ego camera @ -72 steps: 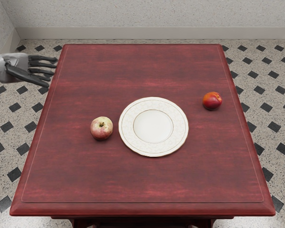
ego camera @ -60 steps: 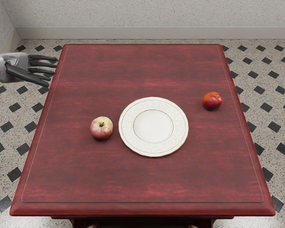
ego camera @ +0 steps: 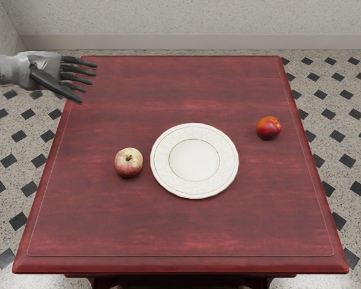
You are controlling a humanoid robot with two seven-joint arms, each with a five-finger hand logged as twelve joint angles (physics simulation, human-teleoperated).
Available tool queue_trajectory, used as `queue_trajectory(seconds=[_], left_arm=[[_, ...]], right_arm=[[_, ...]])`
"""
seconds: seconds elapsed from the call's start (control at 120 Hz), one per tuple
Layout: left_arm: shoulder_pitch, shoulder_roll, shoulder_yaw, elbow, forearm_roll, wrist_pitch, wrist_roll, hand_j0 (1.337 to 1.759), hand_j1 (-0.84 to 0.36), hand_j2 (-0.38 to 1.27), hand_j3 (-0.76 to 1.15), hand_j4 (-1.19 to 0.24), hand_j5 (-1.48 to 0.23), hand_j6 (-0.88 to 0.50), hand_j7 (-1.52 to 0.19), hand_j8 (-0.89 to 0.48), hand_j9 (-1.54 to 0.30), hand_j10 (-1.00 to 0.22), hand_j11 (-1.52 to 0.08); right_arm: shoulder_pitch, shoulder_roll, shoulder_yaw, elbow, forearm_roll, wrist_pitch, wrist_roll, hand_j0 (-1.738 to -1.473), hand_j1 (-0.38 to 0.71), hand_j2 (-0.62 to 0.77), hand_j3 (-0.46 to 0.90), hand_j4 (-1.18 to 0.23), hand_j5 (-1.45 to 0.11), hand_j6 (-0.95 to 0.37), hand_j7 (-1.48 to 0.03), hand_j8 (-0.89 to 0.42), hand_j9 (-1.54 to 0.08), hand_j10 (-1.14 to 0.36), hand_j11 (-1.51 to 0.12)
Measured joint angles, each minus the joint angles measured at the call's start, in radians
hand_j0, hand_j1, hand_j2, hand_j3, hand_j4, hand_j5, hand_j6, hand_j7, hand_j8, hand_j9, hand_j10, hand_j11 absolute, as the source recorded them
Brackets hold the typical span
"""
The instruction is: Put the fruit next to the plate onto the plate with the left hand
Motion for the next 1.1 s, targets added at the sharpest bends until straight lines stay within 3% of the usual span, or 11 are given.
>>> queue_trajectory(seconds=[0.083, 0.15, 0.225, 0.342, 0.442, 0.542, 0.617, 0.725, 0.917, 1.1], left_arm=[[-0.088, 0.048, 0.052, -0.080, 0.026, 0.000, 0.007, 1.658, 0.05, 0.05, 0.00, -0.25, -0.32, -0.25, -0.32, -0.25, -0.32, -0.25, -0.32], [-0.273, 0.068, 0.179, -0.173, 0.051, 0.000, 0.010, 1.658, 0.05, 0.05, 0.00, -0.25, -0.32, -0.25, -0.32, -0.25, -0.32, -0.25, -0.32], [-0.407, 0.099, 0.344, -0.310, 0.067, 0.018, 0.011, 1.658, 0.05, 0.05, 0.00, -0.25, -0.32, -0.25, -0.32, -0.25, -0.32, -0.25, -0.32], [-0.561, 0.091, 0.564, -0.522, 0.084, 0.207, 0.012, 1.658, 0.05, 0.05, 0.00, -0.25, -0.32, -0.25, -0.32, -0.25, -0.32, -0.25, -0.32], [-0.701, 0.050, 0.720, -0.647, 0.090, 0.379, 0.013, 1.658, 0.05, 0.05, 0.00, -0.25, -0.32, -0.25, -0.32, -0.25, -0.32, -0.25, -0.32], [-0.786, -0.036, 0.852, -0.740, 0.092, 0.556, 0.031, 1.658, 0.05, 0.05, 0.00, -0.25, -0.32, -0.25, -0.32, -0.25, -0.32, -0.25, -0.32], [-0.830, -0.097, 0.934, -0.792, 0.092, 0.678, 0.044, 1.658, 0.05, 0.05, 0.00, -0.25, -0.32, -0.25, -0.32, -0.25, -0.32, -0.25, -0.32], [-0.861, -0.170, 1.001, -0.832, 0.093, 0.808, 0.094, 1.658, 0.05, 0.05, 0.00, -0.25, -0.32, -0.25, -0.32, -0.25, -0.32, -0.25, -0.32], [-0.866, -0.316, 1.051, -0.873, 0.094, 1.007, 0.196, 1.658, 0.05, 0.05, 0.00, -0.25, -0.32, -0.25, -0.32, -0.25, -0.32, -0.25, -0.32], [-0.894, -0.424, 1.072, -0.899, 0.088, 1.105, 0.250, 1.658, 0.05, 0.05, 0.00, -0.25, -0.32, -0.25, -0.32, -0.25, -0.32, -0.25, -0.32]], right_arm=[[0.000, 0.000, 0.000, 0.000, 0.000, 0.000, 0.000, -1.658, -0.31, -0.01, 0.00, -0.04, -0.05, -0.04, -0.05, -0.04, -0.05, -0.04, -0.05], [0.000, 0.000, 0.000, 0.000, 0.000, 0.000, 0.000, -1.658, -0.31, -0.01, 0.00, -0.04, -0.05, -0.04, -0.05, -0.04, -0.05, -0.04, -0.05], [0.000, 0.000, 0.000, 0.000, 0.000, 0.000, 0.000, -1.658, -0.31, -0.01, 0.00, -0.04, -0.05, -0.04, -0.05, -0.04, -0.05, -0.04, -0.05], [0.000, 0.000, 0.000, 0.000, 0.000, 0.000, 0.000, -1.658, -0.31, -0.01, 0.00, -0.04, -0.05, -0.04, -0.05, -0.04, -0.05, -0.04, -0.05], [0.000, 0.000, 0.000, 0.000, 0.000, 0.000, 0.000, -1.658, -0.31, -0.01, 0.00, -0.04, -0.05, -0.04, -0.05, -0.04, -0.05, -0.04, -0.05], [0.000, 0.000, 0.000, 0.000, 0.000, 0.000, 0.000, -1.658, -0.31, -0.01, 0.00, -0.04, -0.05, -0.04, -0.05, -0.04, -0.05, -0.04, -0.05], [0.000, 0.000, 0.000, 0.000, 0.000, 0.000, 0.000, -1.658, -0.31, -0.01, 0.00, -0.04, -0.05, -0.04, -0.05, -0.04, -0.05, -0.04, -0.05], [0.000, 0.000, 0.000, 0.000, 0.000, 0.000, 0.000, -1.658, -0.31, -0.01, 0.00, -0.04, -0.05, -0.04, -0.05, -0.04, -0.05, -0.04, -0.05], [0.000, 0.000, 0.000, 0.000, 0.000, 0.000, 0.000, -1.658, -0.31, -0.01, 0.00, -0.04, -0.05, -0.04, -0.05, -0.04, -0.05, -0.04, -0.05], [0.000, 0.000, 0.000, 0.000, 0.000, 0.000, 0.000, -1.658, -0.31, -0.01, 0.00, -0.04, -0.05, -0.04, -0.05, -0.04, -0.05, -0.04, -0.05]])
